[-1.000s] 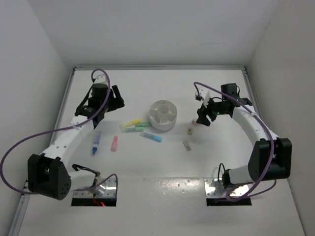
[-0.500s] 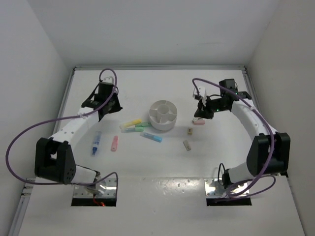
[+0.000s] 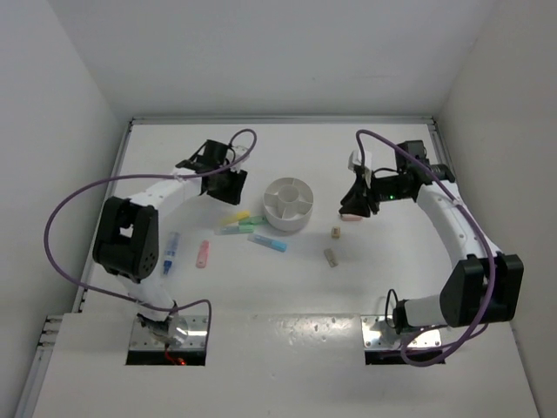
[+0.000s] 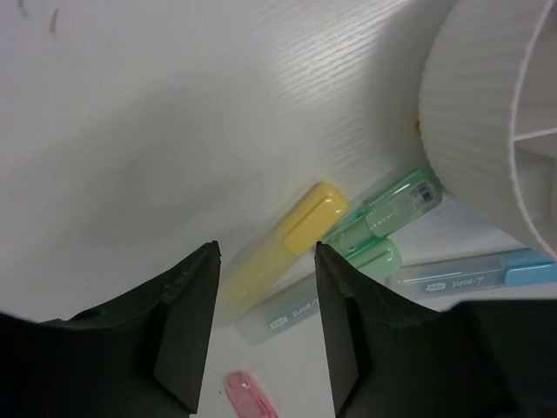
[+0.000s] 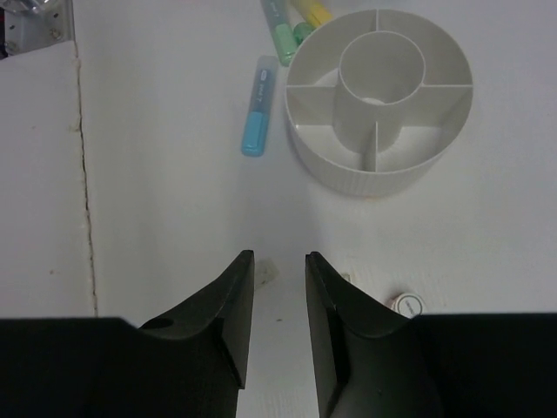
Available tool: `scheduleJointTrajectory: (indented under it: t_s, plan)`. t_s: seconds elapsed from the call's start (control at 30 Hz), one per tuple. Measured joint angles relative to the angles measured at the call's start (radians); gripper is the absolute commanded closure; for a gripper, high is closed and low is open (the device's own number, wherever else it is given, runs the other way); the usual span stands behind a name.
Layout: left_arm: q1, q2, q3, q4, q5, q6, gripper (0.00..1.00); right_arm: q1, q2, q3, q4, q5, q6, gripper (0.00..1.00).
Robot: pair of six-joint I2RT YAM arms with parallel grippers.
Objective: Sort the stationery into containers
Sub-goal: Pick up the pen from the center of the board.
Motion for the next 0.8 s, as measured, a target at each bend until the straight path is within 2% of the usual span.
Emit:
scheduleJointTrajectory:
  t_s: [0.13, 0.2, 0.3, 0.6, 0.8]
  plan:
    - [-0.038, 0.057, 0.026, 0.001, 0.005, 0.082, 0.48, 0.000, -0.001, -0.003, -0.037, -0.013, -0.037, 0.69]
    - [-0.041, 0.075, 0.024, -0.008, 0.014, 0.129, 0.40, 0.000, -0.001, -0.002, -0.068, -0.026, -0.062, 0.69]
    - [-0.031, 0.077, 0.018, -0.013, 0.025, 0.172, 0.39, 0.000, -0.001, -0.002, -0.099, -0.034, -0.088, 0.69]
    - [0.012, 0.083, 0.009, -0.002, 0.092, 0.220, 0.41, 0.000, -0.001, -0.002, -0.132, -0.050, -0.120, 0.67]
    - [0.004, 0.089, -0.019, -0.006, 0.135, 0.234, 0.47, 0.000, -0.001, -0.002, -0.142, -0.051, -0.130, 0.67]
